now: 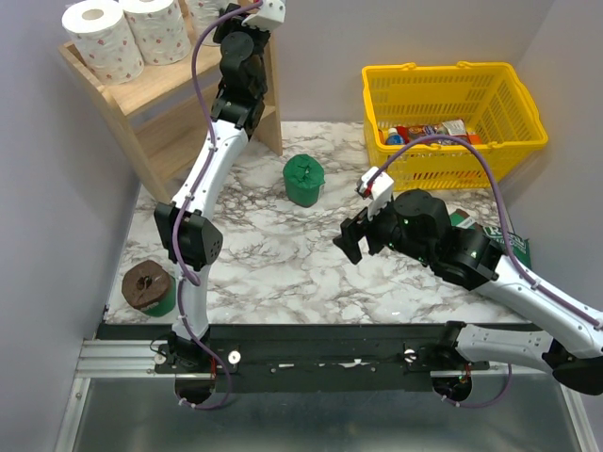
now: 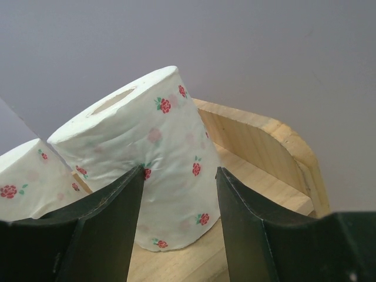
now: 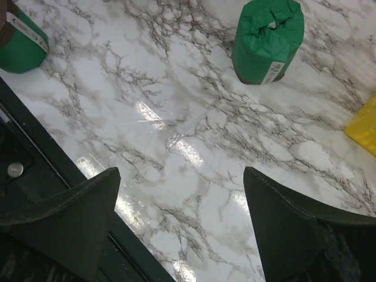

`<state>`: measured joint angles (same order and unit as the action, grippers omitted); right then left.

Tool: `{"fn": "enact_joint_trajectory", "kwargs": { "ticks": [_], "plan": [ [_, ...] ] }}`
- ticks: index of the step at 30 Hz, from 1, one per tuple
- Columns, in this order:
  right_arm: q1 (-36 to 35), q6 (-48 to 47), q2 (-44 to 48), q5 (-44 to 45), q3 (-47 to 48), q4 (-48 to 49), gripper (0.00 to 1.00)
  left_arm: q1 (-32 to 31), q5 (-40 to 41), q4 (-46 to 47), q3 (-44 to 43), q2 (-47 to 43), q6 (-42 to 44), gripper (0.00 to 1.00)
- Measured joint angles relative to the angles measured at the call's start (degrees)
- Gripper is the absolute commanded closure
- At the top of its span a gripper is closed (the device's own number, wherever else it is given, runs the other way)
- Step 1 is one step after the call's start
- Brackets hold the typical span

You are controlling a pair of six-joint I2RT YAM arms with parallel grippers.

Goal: Place and organize the paper towels onto the shelf

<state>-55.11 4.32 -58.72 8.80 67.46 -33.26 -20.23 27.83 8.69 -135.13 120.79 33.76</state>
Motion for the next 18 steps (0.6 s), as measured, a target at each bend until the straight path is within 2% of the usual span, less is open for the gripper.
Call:
{"fn": "enact_joint_trajectory", "kwargs": {
  "ticks": [6, 12, 15, 18],
  "plan": [
    [0.0, -1.2, -1.4, -0.5, 2.1, 0.5, 0.04, 0.0, -0.1, -1.4, 0.3, -0.8, -1.4, 0.36],
    [0.0, -4.0, -3.3, 1.7, 5.9, 0.4, 0.04, -0.5, -3.4, -7.1, 6.2, -8.1, -8.3, 0.28],
    [0.0, -5.2, -3.7, 3.6, 6.4, 0.2, 0.04, -1.7, -6.2, -9.8, 7.9, -12.3, -11.7, 0.22],
    [0.0, -5.9, -3.3, 5.1, 5.6, 0.2, 0.04, -4.3, -7.9, -12.4, 7.4, -15.9, -14.1, 0.09]
  ]
}}
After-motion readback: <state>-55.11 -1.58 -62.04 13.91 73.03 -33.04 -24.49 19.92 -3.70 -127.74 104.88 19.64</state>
